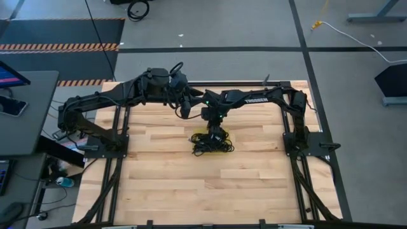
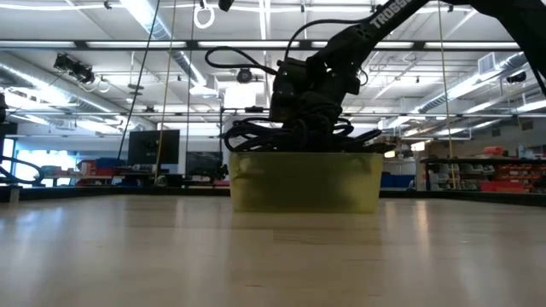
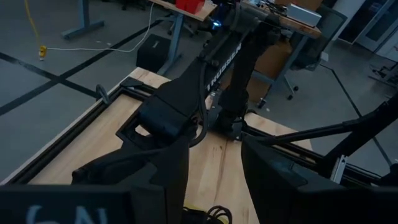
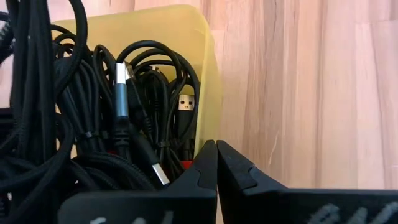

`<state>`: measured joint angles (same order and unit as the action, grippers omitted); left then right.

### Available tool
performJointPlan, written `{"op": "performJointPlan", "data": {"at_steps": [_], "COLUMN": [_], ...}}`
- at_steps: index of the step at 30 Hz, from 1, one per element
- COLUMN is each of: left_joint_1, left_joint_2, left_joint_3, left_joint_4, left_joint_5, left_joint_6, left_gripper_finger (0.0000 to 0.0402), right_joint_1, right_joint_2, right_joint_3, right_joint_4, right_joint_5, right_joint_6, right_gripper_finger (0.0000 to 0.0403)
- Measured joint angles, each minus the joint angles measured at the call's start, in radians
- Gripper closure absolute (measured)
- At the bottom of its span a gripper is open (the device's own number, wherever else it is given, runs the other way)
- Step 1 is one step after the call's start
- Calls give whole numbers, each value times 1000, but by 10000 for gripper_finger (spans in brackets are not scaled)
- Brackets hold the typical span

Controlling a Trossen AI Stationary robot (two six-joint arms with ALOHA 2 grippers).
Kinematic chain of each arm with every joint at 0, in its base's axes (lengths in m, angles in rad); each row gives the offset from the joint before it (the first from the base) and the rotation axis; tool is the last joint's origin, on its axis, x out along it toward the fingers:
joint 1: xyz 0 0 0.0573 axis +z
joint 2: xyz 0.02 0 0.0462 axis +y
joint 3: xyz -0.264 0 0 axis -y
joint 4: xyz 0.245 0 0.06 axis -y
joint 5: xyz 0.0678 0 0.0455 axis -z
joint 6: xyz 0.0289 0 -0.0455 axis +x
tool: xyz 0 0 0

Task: Pick and place USB-C Cables
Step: Move the yellow bin to the center of the table

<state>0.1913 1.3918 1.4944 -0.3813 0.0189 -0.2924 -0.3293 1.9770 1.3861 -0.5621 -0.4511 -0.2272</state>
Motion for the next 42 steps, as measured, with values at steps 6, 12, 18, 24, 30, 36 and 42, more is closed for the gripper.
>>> {"op": "performJointPlan", "data": {"at_steps": [6,12,18,24,30,36,42], "left_joint_1": [0,0,0,0,0,0,0], "left_joint_2": [0,0,0,0,0,0,0], "left_joint_3": [0,0,0,0,0,0,0], "left_joint_4": [-8,-24,-30,-47,-53,-64,-66], "left_joint_5": [0,0,0,0,0,0,0], "left_joint_6": [0,-6,-3,-3,0,1,21], "left_gripper_finger": [249,249,249,249,249,249,249], "right_joint_1": [2,-34,-99,-142,-137,-84,-4], "right_joint_2": [-1,-82,-186,-250,-328,-404,-406], "right_joint_3": [0,0,0,0,-136,-362,-436], "right_joint_4": [1,-40,-150,-384,-386,-233,-98], "right_joint_5": [27,172,292,415,335,257,194], "right_joint_6": [3,-4,9,56,152,303,410], "right_gripper_finger": [403,403,403,403,403,403,403]}}
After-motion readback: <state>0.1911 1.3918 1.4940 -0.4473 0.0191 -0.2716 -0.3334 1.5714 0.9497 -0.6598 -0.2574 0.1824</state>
